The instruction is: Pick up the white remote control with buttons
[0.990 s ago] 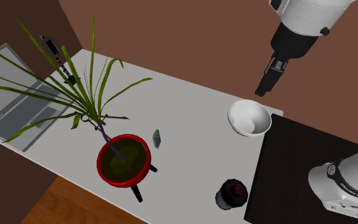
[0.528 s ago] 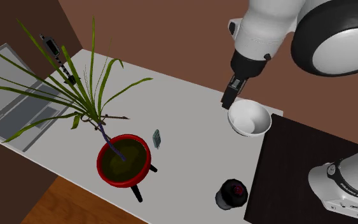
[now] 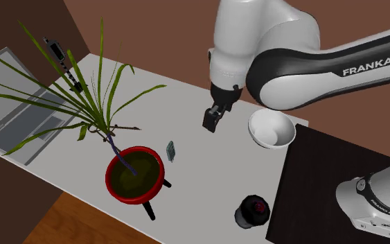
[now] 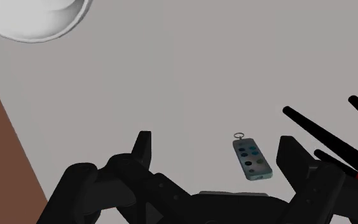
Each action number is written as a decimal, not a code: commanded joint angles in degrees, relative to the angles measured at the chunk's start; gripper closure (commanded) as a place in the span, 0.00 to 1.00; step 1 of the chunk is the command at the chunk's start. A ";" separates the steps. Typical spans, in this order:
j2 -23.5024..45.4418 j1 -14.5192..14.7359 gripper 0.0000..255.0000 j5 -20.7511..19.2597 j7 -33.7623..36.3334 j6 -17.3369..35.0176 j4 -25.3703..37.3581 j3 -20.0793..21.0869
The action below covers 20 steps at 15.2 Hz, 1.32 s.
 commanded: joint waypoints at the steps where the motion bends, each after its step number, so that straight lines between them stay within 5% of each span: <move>1: 4.38 0.39 0.00 -0.34 1.53 1.46 2.70 0.46; 15: 36.73 4.62 0.00 -2.97 9.99 1.92 32.85 0.67; 20: 39.78 4.89 0.00 -3.15 10.26 3.78 34.00 0.50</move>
